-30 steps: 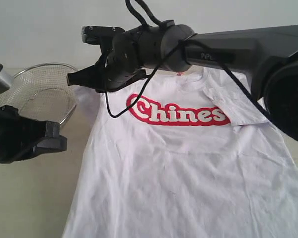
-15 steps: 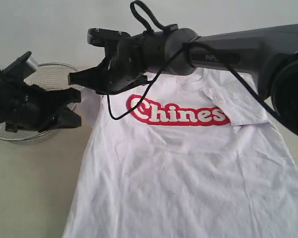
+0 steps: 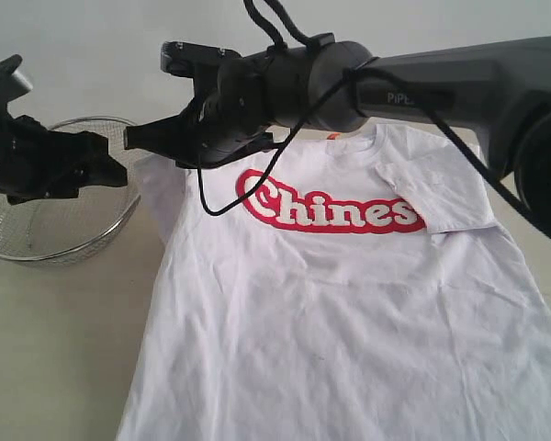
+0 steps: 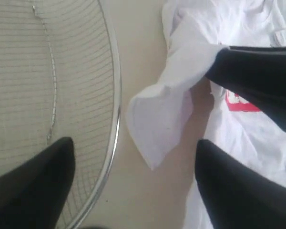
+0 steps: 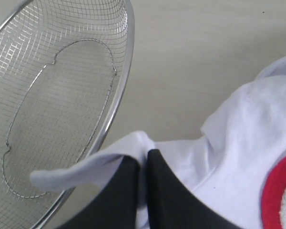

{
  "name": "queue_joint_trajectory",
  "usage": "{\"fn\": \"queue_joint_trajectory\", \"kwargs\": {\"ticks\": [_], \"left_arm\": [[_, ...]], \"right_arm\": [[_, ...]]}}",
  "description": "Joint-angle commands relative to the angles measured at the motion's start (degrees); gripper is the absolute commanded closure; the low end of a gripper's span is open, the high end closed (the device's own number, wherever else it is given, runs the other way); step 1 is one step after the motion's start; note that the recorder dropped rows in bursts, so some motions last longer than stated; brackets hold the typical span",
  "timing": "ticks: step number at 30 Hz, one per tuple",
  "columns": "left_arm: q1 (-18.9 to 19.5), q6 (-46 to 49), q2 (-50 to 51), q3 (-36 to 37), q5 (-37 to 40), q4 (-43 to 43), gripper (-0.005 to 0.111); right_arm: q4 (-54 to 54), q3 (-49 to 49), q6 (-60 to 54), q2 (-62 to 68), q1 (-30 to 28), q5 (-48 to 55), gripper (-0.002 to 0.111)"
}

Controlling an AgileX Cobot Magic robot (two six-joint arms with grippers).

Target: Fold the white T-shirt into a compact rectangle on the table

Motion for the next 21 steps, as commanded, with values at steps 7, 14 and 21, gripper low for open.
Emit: {"fn": "queue_joint_trajectory", "kwargs": {"ticks": [7,14,21], "left_arm": [[0.15,12.72,7.11,-6.52,0.42,-3.62,0.04],[0.15,21.6,9.38,-7.96,1.78,-4.74,0.04],[0.15,31.98,9.61,-7.96,1.19,-7.91,0.04]], "right_arm": [[1.64,-0.05,-0.15,-0.94,-0.31,-0.72,0.108],[2.07,-0.05,-0.04,-0.94,-0.67,-1.27,0.108],[2.82,-0.05,-0.05,-0.94,-0.67,-1.85,0.108]]}}
